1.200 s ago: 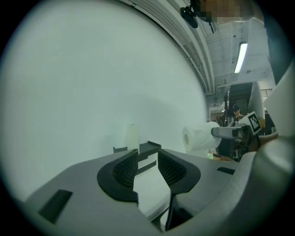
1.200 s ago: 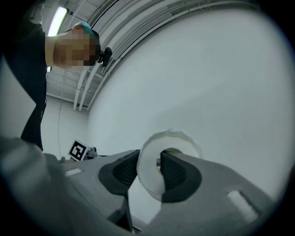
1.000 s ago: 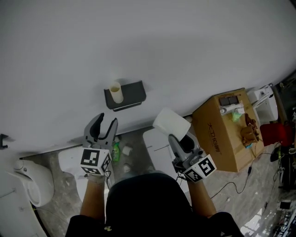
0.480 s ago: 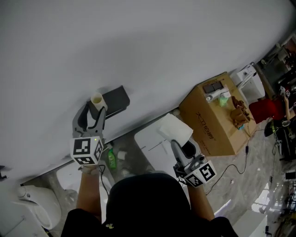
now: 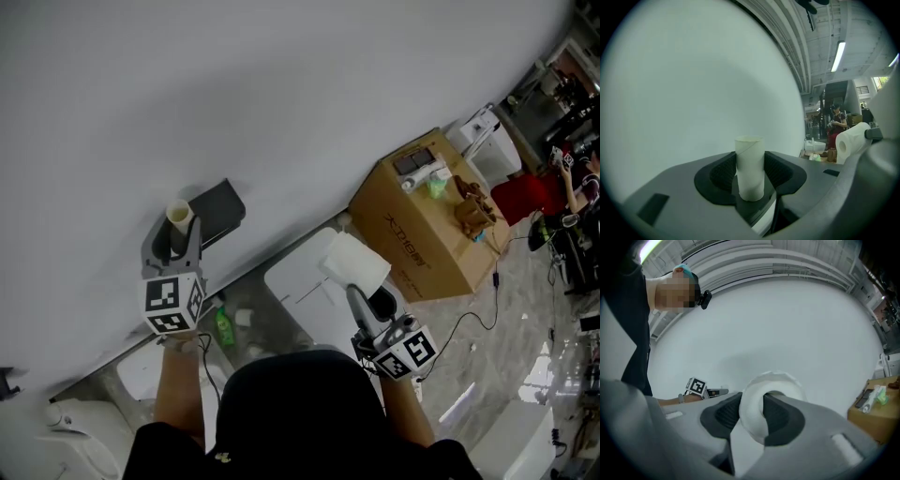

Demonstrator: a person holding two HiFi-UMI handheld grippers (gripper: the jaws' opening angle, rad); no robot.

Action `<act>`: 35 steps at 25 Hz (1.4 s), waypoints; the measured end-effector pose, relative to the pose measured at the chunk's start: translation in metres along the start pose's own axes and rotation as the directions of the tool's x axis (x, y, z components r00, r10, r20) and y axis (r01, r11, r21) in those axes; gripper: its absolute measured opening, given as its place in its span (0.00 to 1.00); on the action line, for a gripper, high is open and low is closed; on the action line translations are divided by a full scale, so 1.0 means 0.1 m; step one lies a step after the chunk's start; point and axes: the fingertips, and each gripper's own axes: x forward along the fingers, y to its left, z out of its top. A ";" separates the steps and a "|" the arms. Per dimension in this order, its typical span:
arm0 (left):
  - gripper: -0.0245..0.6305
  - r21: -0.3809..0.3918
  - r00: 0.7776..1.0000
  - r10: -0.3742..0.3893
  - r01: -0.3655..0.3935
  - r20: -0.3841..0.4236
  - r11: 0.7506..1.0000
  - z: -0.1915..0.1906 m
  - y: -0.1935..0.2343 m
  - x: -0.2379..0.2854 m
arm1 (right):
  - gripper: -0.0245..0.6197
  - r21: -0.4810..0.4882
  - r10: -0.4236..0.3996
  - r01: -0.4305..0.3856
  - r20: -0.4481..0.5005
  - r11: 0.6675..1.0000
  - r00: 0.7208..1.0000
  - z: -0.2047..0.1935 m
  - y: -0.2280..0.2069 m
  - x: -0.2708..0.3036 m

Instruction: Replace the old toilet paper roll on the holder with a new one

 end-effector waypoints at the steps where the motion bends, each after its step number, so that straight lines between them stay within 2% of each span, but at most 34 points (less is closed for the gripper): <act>1: 0.32 0.000 1.000 0.001 -0.001 0.002 1.000 0.01 0.00 -0.01 | 0.24 0.002 0.000 0.000 0.001 1.000 1.000 0.00 0.00 0.00; 10: 0.32 0.006 0.994 0.067 -0.068 0.083 0.998 0.28 0.14 -0.37 | 0.24 0.015 0.085 -0.085 -0.008 0.996 0.996 -0.03 0.13 0.21; 18: 0.32 -0.005 0.986 0.153 -0.153 0.071 0.988 0.17 0.33 -0.85 | 0.24 0.042 0.242 -0.240 -0.038 0.970 0.970 -0.17 0.41 0.57; 23: 0.32 -0.021 0.975 0.222 -0.222 0.025 0.975 -0.07 0.49 -1.21 | 0.24 0.056 0.354 -0.351 -0.064 0.935 0.933 -0.28 0.67 0.80; 28: 0.32 -0.061 0.955 0.296 -0.297 -0.013 0.953 -0.32 0.64 -1.62 | 0.24 0.105 0.465 -0.458 -0.053 0.882 0.884 -0.31 1.02 1.01; 35: 0.32 -0.131 0.926 0.369 -0.376 -0.076 0.917 -0.70 0.62 -2.11 | 0.24 0.113 0.564 -0.553 -0.117 0.826 0.818 -0.58 1.31 1.12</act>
